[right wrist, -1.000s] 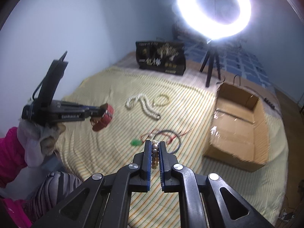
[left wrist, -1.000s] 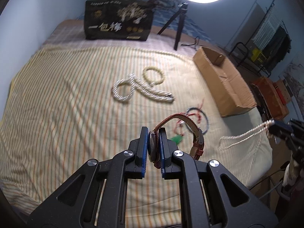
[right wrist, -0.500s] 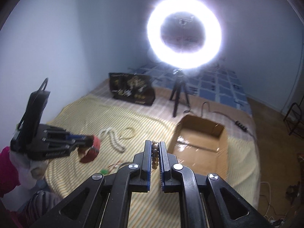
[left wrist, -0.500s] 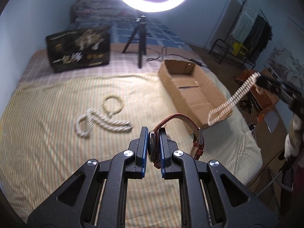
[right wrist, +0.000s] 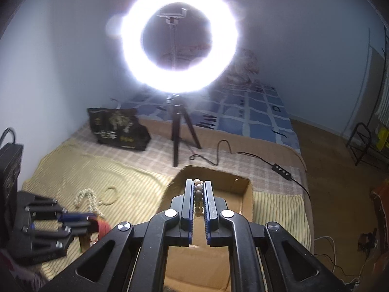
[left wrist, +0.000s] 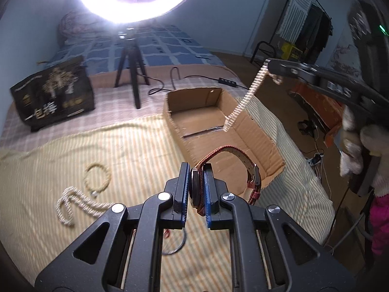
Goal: Organize jewelry
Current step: 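Carry the watch with the left tool while the right tool carries the pearls over the box, then open the left tool to drop the watch while the right tool drops the pearls into the box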
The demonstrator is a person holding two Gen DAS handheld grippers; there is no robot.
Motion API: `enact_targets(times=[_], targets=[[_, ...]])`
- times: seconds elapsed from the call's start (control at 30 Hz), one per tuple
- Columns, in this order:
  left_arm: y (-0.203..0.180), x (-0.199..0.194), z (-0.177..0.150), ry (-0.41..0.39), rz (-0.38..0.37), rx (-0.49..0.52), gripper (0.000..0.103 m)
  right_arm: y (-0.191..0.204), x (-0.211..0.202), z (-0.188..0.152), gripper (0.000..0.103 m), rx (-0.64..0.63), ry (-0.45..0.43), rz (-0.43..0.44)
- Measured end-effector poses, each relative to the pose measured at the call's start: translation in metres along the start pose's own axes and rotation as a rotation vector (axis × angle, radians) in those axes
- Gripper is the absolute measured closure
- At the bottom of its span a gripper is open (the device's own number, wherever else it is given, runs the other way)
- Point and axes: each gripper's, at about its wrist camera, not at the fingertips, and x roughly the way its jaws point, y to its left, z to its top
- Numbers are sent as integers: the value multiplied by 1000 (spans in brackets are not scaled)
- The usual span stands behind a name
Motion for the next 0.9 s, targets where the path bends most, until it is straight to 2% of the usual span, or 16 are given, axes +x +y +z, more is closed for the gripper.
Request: enact_targets(times=[0.43, 0.77, 0.8, 0.83, 0.9], targets=[[-28, 71, 3, 72, 3, 33, 94, -45, 80, -4, 99, 78, 64, -36], [-34, 95, -4, 114, 12, 46, 94, -62, 115, -20, 97, 145, 126, -15], [-35, 95, -5, 115, 12, 50, 94, -61, 116, -22, 95, 146, 130, -13], [-37, 95, -5, 113, 10, 54, 94, -61, 116, -23, 84, 147, 132, -16], [-40, 94, -5, 112, 12, 66, 89, -61, 114, -25, 74, 156, 128, -16]])
